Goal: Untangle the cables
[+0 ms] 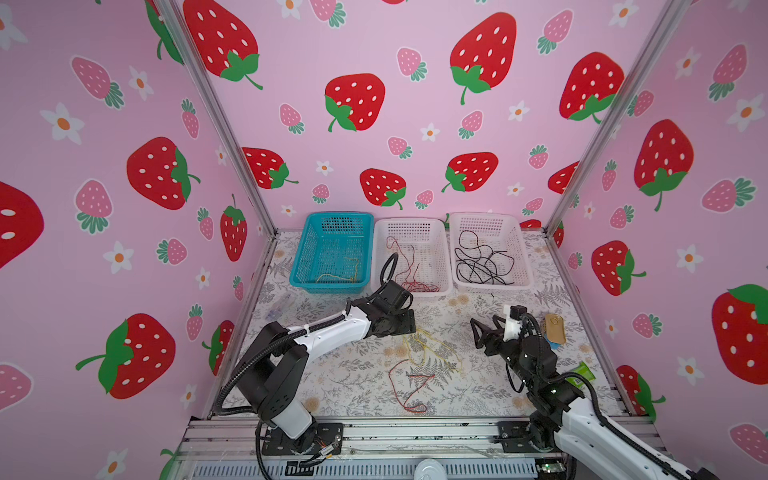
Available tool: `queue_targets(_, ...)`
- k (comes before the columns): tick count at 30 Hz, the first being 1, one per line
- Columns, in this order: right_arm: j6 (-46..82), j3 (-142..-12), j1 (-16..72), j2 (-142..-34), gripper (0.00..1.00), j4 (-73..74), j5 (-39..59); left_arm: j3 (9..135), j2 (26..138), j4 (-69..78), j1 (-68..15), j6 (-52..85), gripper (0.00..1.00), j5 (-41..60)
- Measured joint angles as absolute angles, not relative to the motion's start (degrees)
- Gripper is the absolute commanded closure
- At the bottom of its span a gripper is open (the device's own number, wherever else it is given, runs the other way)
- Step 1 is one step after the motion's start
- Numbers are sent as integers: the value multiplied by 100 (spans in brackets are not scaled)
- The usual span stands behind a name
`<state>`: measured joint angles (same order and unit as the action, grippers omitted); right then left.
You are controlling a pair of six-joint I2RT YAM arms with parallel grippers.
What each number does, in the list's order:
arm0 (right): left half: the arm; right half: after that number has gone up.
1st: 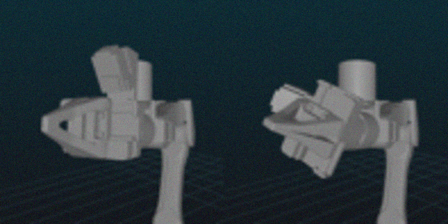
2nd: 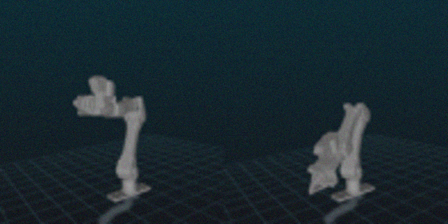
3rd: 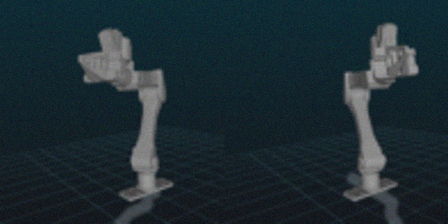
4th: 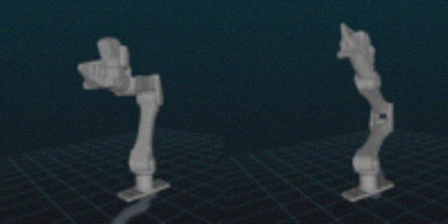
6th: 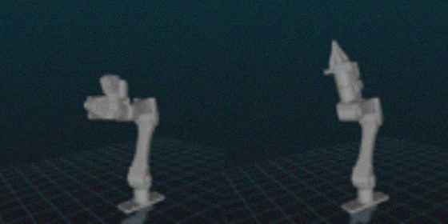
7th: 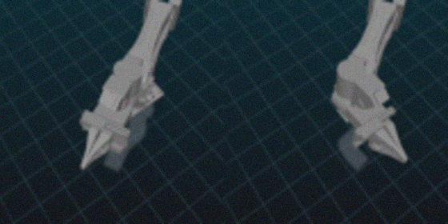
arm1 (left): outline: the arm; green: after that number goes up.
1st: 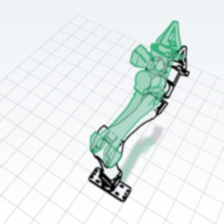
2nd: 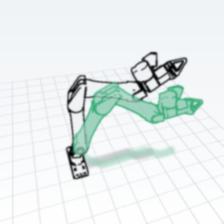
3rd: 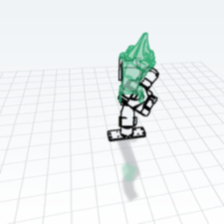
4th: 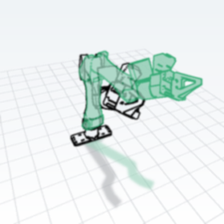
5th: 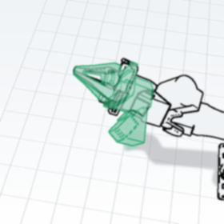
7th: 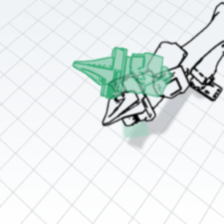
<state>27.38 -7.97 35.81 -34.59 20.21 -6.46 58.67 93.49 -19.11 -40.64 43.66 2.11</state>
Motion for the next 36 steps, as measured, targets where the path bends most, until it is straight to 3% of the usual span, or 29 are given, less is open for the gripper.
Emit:
queue_targets(10,2738,-795,3581,-3441,18,2056,-589,5996,9837,-1706,-3907,4530,46,217)
queue_targets(28,2735,-733,3583,-3361,18,2106,-543,6149,10141,-1251,-3809,4626,66,191)
queue_targets(36,2735,-731,3583,-3341,18,2137,-530,6149,10197,-1133,-3787,4639,71,198)
